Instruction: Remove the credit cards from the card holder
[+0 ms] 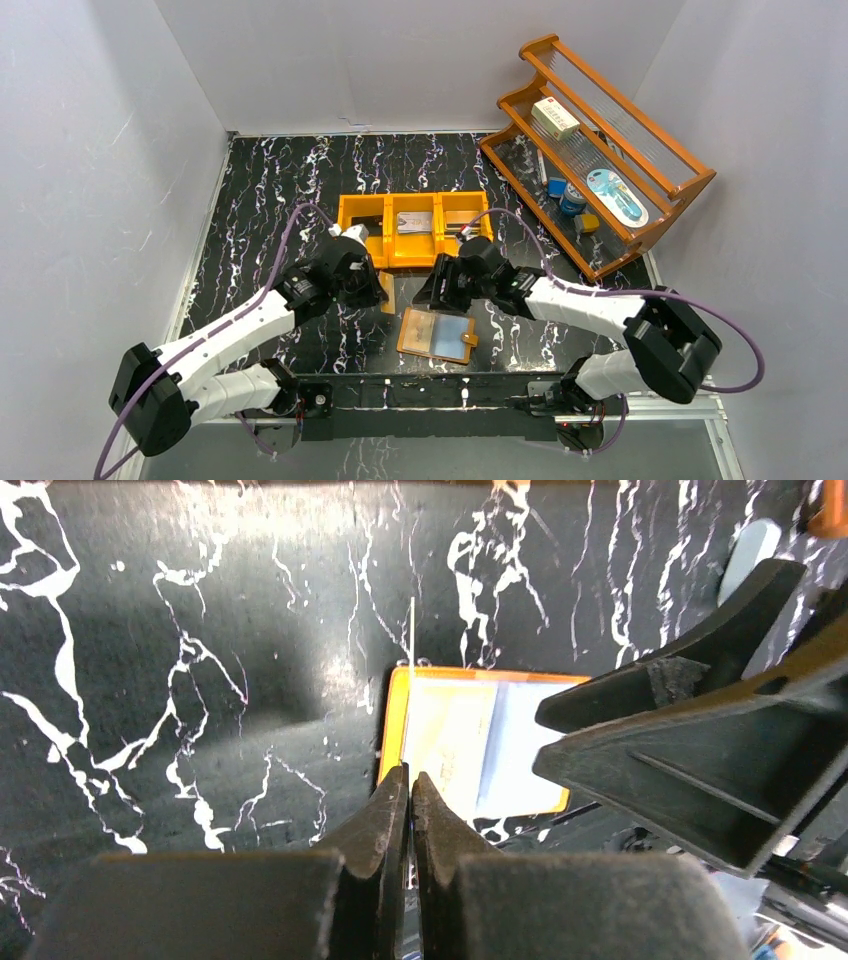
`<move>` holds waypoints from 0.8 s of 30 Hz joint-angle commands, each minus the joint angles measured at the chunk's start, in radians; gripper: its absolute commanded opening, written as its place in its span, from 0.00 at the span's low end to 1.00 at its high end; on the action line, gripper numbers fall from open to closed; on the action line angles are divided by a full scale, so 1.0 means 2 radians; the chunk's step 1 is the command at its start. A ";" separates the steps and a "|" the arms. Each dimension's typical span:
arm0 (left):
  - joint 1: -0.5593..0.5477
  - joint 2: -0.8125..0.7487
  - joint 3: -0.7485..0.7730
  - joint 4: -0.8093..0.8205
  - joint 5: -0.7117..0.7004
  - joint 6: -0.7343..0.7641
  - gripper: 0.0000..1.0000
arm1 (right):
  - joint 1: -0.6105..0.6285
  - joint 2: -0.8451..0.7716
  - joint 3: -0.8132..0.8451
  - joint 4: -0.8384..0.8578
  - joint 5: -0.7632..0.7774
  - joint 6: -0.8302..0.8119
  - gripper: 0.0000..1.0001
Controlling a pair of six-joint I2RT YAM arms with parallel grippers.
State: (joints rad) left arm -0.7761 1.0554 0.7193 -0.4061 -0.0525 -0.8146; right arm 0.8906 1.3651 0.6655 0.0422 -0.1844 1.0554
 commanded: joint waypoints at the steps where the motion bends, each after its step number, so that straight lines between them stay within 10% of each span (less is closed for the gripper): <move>1: 0.049 -0.007 0.015 0.043 0.076 0.017 0.00 | -0.024 -0.043 0.006 -0.010 0.035 -0.028 0.64; 13: 0.120 -0.026 -0.031 0.238 0.333 -0.006 0.00 | -0.152 -0.145 -0.049 0.075 -0.096 -0.036 0.70; 24: 0.120 -0.020 -0.072 0.401 0.388 -0.092 0.00 | -0.166 -0.146 -0.074 0.239 -0.218 0.028 0.66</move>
State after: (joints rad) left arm -0.5392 1.0206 0.5953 0.2249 0.6376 -0.9123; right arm 0.5629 1.0851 0.5350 0.3138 -0.5034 1.0500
